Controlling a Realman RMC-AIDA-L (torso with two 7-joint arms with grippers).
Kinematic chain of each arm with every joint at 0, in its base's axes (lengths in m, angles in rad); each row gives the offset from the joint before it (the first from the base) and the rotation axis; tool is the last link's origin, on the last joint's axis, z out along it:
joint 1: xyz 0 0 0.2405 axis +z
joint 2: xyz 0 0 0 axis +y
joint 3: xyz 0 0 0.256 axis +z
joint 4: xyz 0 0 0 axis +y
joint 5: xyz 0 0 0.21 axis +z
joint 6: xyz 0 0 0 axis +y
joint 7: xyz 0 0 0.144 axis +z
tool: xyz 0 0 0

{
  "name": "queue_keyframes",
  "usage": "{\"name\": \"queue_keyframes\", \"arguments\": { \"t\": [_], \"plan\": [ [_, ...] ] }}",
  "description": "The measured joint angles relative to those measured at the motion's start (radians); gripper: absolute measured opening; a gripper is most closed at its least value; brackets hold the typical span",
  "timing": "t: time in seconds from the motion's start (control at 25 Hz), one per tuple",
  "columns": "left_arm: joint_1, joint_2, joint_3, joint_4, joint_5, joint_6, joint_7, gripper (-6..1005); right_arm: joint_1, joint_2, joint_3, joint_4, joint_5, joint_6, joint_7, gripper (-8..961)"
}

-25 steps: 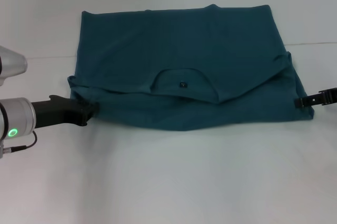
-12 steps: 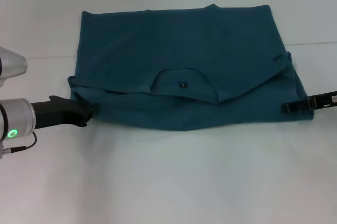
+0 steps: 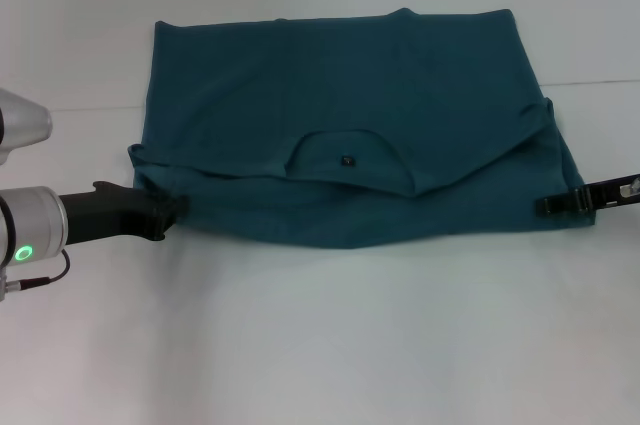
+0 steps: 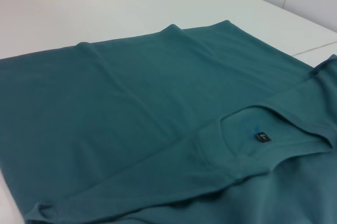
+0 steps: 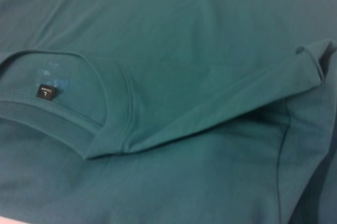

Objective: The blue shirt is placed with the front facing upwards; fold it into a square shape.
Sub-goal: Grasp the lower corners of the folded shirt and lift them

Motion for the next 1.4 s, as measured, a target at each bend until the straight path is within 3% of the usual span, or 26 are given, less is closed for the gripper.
{"name": "queue_keyframes", "arguments": {
  "t": [0.36,0.56,0.8,1.04,1.4],
  "plan": [
    [0.000,-0.001,0.000,-0.001,0.000,-0.002,0.001,60,-0.004,0.000,-0.013,0.000,-0.001,0.012,-0.003,464],
    [0.001,-0.002,0.000,0.000,0.000,-0.001,0.001,60,-0.007,0.002,-0.017,0.000,-0.001,0.019,-0.003,218],
    [0.002,-0.002,0.000,0.000,0.000,0.001,0.001,60,-0.011,-0.001,-0.014,-0.004,0.000,0.008,-0.003,56],
    [0.005,0.001,-0.001,0.022,0.000,0.017,-0.010,60,-0.023,-0.023,0.010,-0.024,0.035,-0.034,0.005,57],
    [-0.029,0.023,-0.003,0.109,0.019,0.086,-0.090,60,-0.013,-0.077,0.052,-0.091,0.097,-0.117,0.065,56]
  ]
}}
